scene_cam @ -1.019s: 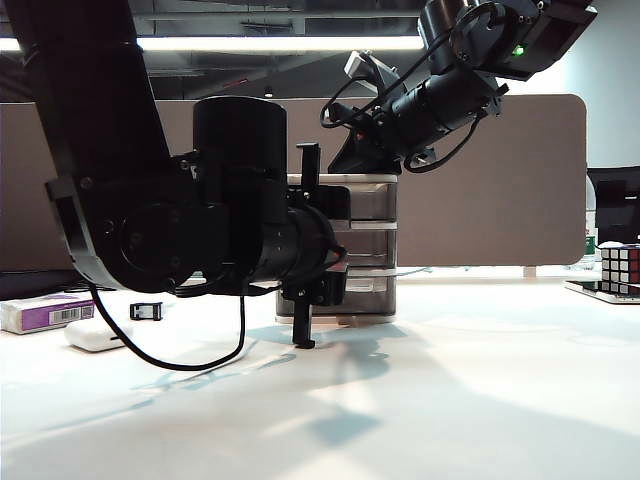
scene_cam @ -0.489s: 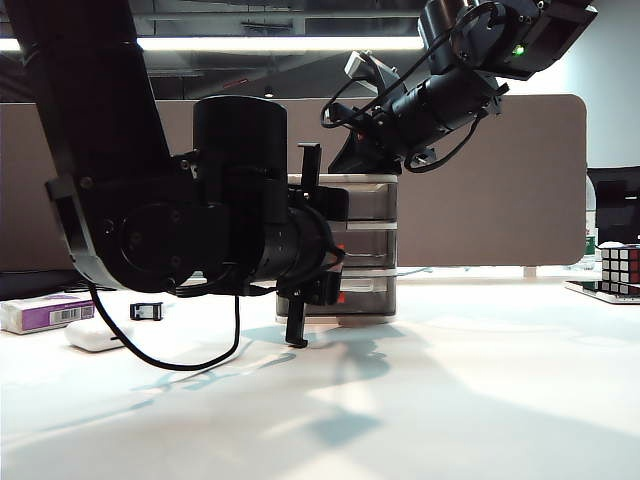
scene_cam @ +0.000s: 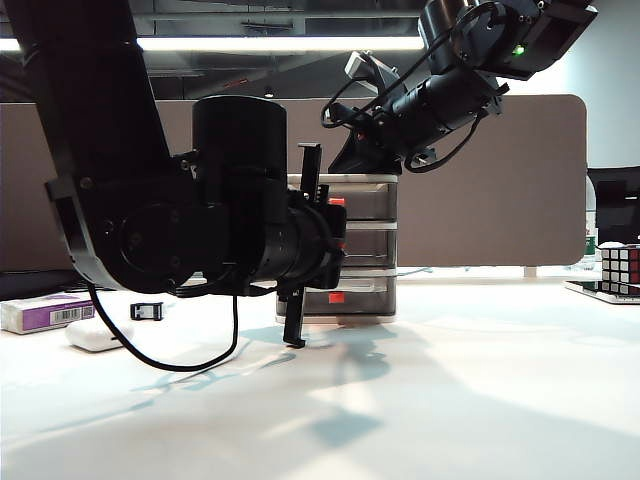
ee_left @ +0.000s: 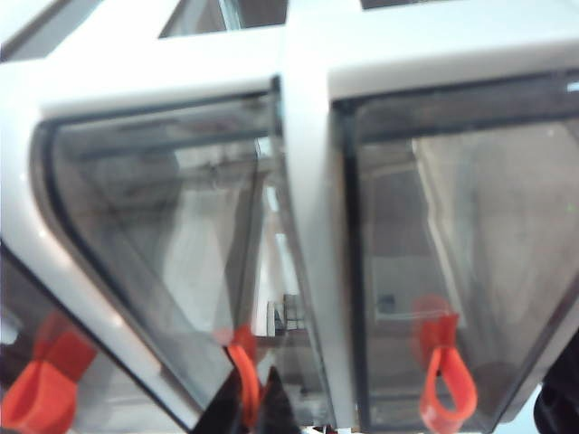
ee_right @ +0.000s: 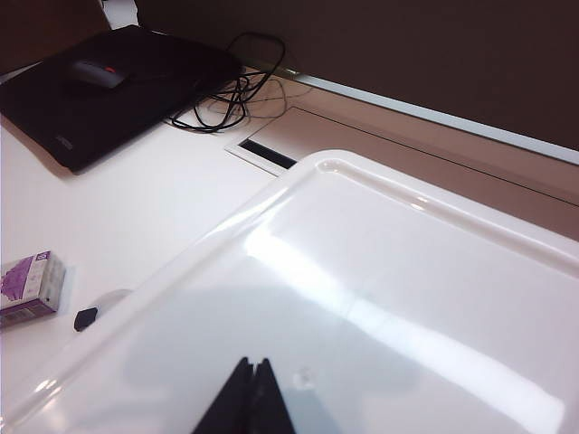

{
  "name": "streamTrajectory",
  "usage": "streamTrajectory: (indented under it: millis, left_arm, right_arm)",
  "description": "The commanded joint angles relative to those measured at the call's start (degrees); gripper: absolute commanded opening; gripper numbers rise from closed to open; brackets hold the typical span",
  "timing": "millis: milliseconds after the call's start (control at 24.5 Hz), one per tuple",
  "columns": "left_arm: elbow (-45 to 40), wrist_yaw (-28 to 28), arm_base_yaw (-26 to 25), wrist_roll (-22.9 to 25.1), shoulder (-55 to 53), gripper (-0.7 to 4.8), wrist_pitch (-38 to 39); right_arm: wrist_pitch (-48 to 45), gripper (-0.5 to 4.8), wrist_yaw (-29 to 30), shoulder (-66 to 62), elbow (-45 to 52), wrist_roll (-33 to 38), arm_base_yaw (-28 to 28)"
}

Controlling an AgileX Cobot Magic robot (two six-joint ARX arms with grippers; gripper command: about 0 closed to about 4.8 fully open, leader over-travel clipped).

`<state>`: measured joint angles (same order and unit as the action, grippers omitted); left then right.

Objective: Open the second layer of the drawer on the table, pick up the earphone case on the table and put it in, and finally close the drawer.

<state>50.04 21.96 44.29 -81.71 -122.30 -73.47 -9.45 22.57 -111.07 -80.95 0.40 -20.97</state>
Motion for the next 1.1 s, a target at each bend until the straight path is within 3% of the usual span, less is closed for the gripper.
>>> streamTrajectory:
  millis: [41, 367, 611, 815, 1101]
  left_arm:
    - [-1.2, 1.33, 0.94, 3.74, 0.28, -0.06, -4.61]
    - [-7.15, 5.22, 4.57, 2.38, 0.9, -0.06, -7.65]
    - [-8.26, 3.91, 5.18, -0.52, 0.87, -0.06, -7.13]
    - [-8.24, 2.75, 4.22, -2.93, 0.87, -0.06, -6.27]
    - [-8.24, 2.4, 3.93, -2.95, 0.87, -0.06, -5.81]
  right_arm:
    - [5.03, -0.03, 0.31, -0.79, 0.74, 0.85, -0.17]
    - [6.67, -0.03, 0.31, -0.9, 0.74, 0.85, -0.17]
    - [10.95, -0.03, 1.38, -0.92, 0.74, -0.44, -0.26]
    - [9.55, -0.03, 5.84, -0.87, 0.74, -1.09, -0.37]
    - [3.72, -0.03, 18.01, -0.15, 0.72, -1.11, -1.49]
